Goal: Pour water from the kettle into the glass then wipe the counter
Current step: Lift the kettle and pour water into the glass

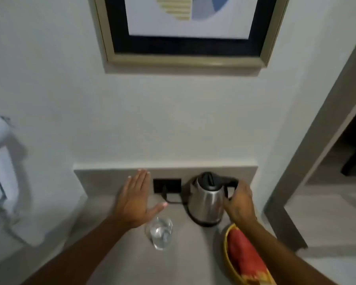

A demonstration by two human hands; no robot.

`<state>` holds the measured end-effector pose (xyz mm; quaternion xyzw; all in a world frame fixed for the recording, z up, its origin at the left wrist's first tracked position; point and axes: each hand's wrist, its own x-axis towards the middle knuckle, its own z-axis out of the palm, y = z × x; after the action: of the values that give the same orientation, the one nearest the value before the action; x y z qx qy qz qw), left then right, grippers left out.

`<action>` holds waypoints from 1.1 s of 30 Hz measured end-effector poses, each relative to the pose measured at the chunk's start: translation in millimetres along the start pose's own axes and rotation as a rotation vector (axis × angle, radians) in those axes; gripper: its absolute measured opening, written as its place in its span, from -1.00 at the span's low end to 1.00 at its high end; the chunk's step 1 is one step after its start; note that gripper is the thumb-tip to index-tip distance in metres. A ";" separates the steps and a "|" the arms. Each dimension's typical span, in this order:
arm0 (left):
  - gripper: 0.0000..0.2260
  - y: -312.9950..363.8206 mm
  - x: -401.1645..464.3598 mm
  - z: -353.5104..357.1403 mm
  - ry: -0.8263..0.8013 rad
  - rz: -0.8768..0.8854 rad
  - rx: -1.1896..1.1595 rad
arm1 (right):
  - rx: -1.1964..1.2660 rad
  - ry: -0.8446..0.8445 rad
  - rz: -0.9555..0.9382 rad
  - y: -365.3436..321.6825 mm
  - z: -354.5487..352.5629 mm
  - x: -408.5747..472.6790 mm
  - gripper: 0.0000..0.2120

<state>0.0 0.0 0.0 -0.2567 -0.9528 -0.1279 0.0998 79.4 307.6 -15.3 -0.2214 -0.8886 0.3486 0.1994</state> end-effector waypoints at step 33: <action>-0.38 18.6 -79.3 136.2 -0.112 -0.747 -0.905 | -0.229 -0.191 -0.752 -93.5 33.9 18.2 -0.83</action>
<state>59.9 18.9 -145.8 0.0727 -0.8332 -0.5344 -0.1220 23.4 237.7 31.5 0.1319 -0.9553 0.1690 0.2037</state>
